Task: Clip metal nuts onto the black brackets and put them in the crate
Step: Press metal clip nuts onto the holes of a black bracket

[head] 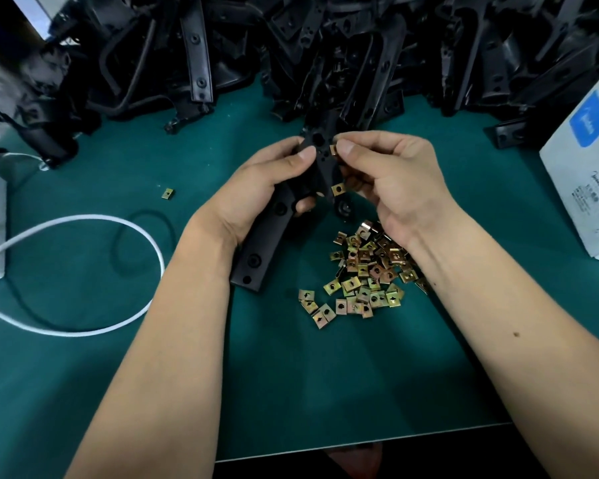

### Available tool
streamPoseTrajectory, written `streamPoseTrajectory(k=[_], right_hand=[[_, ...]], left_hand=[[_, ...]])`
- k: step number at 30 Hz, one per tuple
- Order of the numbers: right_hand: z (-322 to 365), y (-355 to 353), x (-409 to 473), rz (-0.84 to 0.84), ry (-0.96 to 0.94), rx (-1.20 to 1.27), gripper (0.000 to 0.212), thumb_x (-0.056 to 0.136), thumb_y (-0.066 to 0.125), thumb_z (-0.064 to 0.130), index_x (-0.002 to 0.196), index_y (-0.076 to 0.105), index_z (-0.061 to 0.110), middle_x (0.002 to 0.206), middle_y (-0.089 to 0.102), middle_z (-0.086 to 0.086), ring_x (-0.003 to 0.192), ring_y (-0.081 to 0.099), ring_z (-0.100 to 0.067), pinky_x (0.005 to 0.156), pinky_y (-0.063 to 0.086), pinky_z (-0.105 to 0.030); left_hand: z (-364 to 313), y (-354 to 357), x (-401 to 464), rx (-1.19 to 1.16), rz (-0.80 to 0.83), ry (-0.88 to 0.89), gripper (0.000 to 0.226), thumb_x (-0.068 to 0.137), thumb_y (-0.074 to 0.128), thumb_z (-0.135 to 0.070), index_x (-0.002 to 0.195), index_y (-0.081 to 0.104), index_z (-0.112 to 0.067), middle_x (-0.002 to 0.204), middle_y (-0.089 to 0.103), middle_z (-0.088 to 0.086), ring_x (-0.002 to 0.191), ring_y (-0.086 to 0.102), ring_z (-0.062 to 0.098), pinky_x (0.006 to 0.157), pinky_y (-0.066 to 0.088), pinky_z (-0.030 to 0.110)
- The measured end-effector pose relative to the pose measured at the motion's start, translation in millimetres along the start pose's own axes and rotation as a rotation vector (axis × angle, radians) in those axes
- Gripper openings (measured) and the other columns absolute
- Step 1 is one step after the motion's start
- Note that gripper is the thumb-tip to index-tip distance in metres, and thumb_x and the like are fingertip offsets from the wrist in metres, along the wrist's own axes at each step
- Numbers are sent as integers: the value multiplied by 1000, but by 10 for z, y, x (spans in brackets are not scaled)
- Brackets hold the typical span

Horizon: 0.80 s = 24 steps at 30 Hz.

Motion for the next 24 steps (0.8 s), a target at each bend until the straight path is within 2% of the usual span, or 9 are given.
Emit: streamPoseTrajectory(k=[8,12,14,16,18,22,24], right_hand=[[31,1,-9,37,-47,-40,9,90,73,-2,93,75,7,76,73,-3,67,64,-10,66,55,-22],[26,-2,-16,30,-13,7,14,90,72,-3,91,70,11,75,67,-2,64,60,-9,61,52,-21],[4,9,-24,21,36,52,15,90,71,-3,90,69,12,78,67,-3,65,61,-11,63,54,-24],[-21,31,-38,33,78,133,15,92,69,-3,90,67,11,85,67,-8,72,64,-18,71,62,-39],[-29,47,-51,50,92,173,14,93,68,-3,90,66,11,91,65,-14,77,64,-25,78,61,-53],[-1,38,-53,64,70,152,14,93,67,-4,91,65,10,83,65,-9,74,64,-23,79,61,-54],[21,21,-49,75,61,115,15,94,66,-5,92,64,10,75,65,-4,69,64,-18,73,62,-45]], left_hand=[[-13,10,-15,11,20,2,26,104,56,-23,122,57,-5,109,56,24,58,45,19,56,40,28],[-19,33,-26,42,11,6,17,105,56,-23,113,63,-9,97,63,16,59,46,18,54,43,26],[-15,47,-23,54,1,10,17,105,57,-24,114,61,-9,95,62,16,59,46,19,55,42,27],[-10,61,-12,54,-3,13,19,105,57,-26,116,58,-10,91,61,15,58,46,19,54,43,26],[-7,73,1,58,0,21,20,106,56,-26,117,57,-10,89,61,14,57,46,18,53,43,25],[-7,89,17,79,10,37,15,108,53,-25,110,58,-11,87,61,11,56,48,16,51,44,23],[-10,96,18,77,15,44,13,108,52,-22,104,60,-13,84,63,8,56,52,13,50,45,21]])
Point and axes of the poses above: each hand's wrist, its own x-axis towards the middle knuckle, its own y-axis out of the palm, z = x × y, the point moved 4 cm from there along x, towards the middle knuckle
